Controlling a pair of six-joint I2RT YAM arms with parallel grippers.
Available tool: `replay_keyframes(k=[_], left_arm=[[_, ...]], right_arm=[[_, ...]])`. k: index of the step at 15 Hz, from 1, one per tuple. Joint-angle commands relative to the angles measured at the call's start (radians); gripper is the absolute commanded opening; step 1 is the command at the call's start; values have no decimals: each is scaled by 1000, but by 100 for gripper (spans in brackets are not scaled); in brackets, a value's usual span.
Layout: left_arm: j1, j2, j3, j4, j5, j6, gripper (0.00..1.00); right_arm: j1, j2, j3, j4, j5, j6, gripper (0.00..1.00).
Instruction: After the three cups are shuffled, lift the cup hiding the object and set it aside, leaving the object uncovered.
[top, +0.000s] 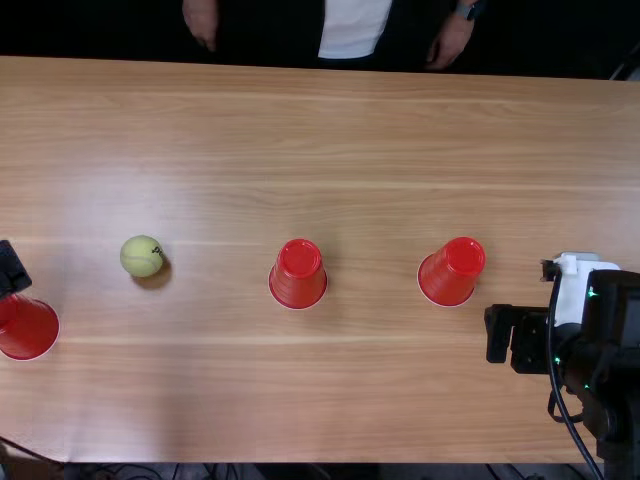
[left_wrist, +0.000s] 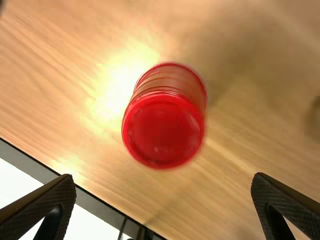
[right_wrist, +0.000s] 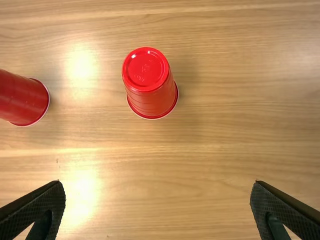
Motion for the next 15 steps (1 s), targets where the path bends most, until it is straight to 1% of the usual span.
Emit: replay_keyframes(k=[1,2,4,6,8,10,11,15], left_arm=[[-77,-103,28,-10,14,-7,100],[-146,-166,28,-10,19,-9,100],[-295,-278,15,-10,19,-7,100],[-378,-384,-49,4,21,-5,100],[-453,-413,-100,3,21,-7,100],[-487,-468,-147,-7,21,-7,100],[-493,-488,-169,-7,21,-7,100],[-495,-531,-215,-10,19,-7,100]], right_arm=[[4,-10,29,-2,-2,-5,100],[4,-10,27,0,-3,-5,100],[7,-10,22,0,-3,-5,100],[7,-10,16,1,-3,-5,100],[8,-17,-4,3,-3,-5,100],[10,-22,-31,3,-3,-5,100],[10,-22,-45,5,-3,-7,100],[39,-45,-60,11,-3,-5,100]])
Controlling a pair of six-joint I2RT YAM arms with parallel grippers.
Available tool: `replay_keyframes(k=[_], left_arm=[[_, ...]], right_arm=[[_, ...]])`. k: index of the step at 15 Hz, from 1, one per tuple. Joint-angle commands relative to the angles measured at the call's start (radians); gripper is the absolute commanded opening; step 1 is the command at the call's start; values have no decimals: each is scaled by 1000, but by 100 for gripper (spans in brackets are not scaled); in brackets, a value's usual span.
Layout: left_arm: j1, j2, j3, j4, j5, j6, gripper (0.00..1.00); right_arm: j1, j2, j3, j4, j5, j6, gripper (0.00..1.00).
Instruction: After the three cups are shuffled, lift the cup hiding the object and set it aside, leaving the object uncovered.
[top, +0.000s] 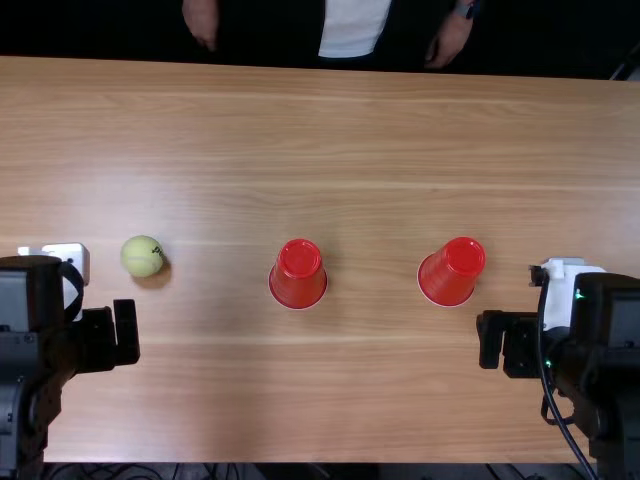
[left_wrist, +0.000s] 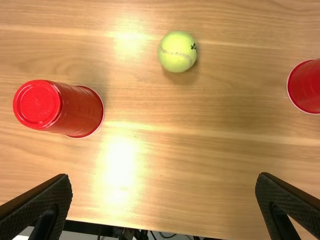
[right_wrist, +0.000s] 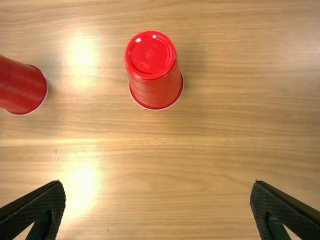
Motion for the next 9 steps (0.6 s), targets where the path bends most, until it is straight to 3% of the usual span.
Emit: replay_keyframes(k=[1,7,9], left_arm=[[-12,-31,-22,3,-1,-7,100],[-11,-333,-292,43,-3,-7,100],[0,-460,-444,124,-6,-7,100]], right_arm=[[15,-50,-13,1,-3,-6,100],[32,-331,-156,3,-5,-4,100],[29,-429,-206,14,-5,0,100]])
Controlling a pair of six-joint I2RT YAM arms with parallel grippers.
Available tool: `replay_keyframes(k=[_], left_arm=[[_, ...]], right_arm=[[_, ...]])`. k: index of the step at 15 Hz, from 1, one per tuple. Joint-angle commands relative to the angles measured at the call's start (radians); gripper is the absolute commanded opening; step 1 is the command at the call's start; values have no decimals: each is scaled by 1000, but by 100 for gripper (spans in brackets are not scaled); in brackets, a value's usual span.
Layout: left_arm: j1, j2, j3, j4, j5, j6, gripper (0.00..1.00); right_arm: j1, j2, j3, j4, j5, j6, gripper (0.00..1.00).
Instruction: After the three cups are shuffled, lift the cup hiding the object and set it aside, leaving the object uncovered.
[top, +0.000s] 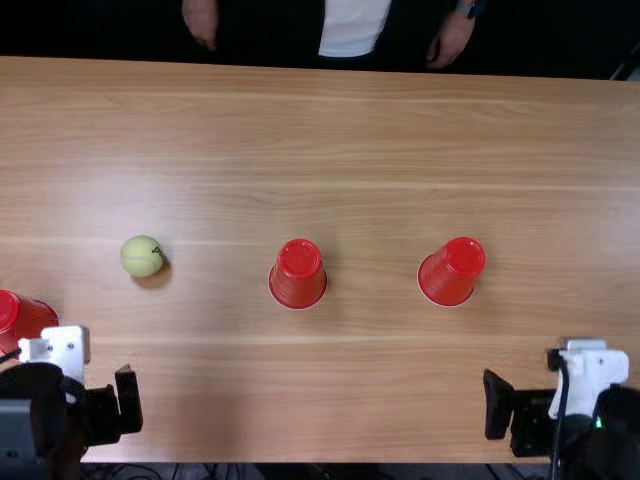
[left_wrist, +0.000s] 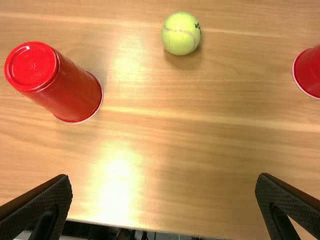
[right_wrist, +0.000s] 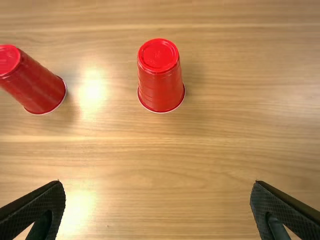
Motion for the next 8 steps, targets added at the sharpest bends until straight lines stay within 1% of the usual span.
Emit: replay_keyframes(k=[1,2,3,4,6,8], left_arm=[[2,-91,-112,58,-12,-7,100],[2,-156,-184,113,-14,-7,100],[2,-224,-244,143,-11,-5,100],[-3,-288,-285,148,-11,-5,100],[-3,-387,-345,178,-1,-3,100],[1,-462,-406,237,-3,-1,100]], right_arm=[[8,-51,-56,12,-5,2,100],[5,-94,-99,29,-3,2,100],[5,-147,-147,53,-3,2,100],[3,-206,-188,71,-3,2,100],[-1,-354,-257,77,-3,4,100],[-1,-483,-314,93,1,4,100]])
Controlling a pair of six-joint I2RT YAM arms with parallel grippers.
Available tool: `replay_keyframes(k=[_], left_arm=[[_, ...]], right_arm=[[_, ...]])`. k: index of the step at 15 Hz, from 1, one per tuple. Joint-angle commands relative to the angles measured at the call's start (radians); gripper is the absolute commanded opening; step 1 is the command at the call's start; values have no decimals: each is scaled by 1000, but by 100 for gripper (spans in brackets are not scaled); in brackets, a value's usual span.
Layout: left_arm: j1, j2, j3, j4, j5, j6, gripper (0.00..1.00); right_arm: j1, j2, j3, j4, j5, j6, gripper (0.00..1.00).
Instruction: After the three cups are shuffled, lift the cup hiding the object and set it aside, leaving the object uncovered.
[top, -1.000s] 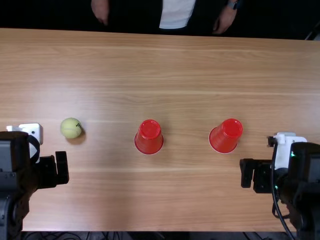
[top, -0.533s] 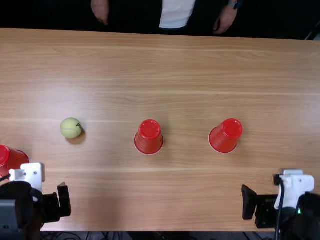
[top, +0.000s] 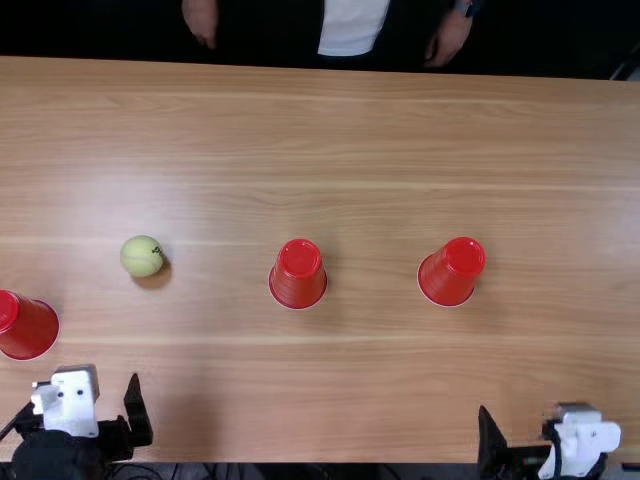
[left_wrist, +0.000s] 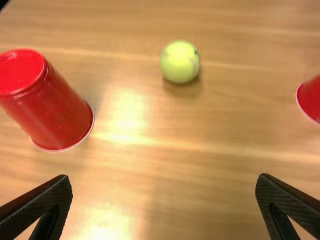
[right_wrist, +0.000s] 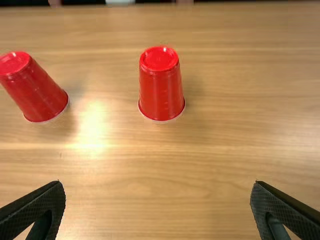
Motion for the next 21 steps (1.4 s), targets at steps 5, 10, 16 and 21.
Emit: replay_keyframes(k=[5,10,16,21], left_arm=[[2,-174,-172,108,0,0,100],[2,-174,-261,399,2,4,100],[-3,-174,-498,736,5,6,100],[-33,-174,-567,866,2,35,100]], right_arm=[[-7,-144,-136,53,9,9,100],[-7,-144,-211,384,6,-12,100],[-6,-144,-630,1231,-5,-8,100],[-6,-144,-752,1286,0,-10,100]])
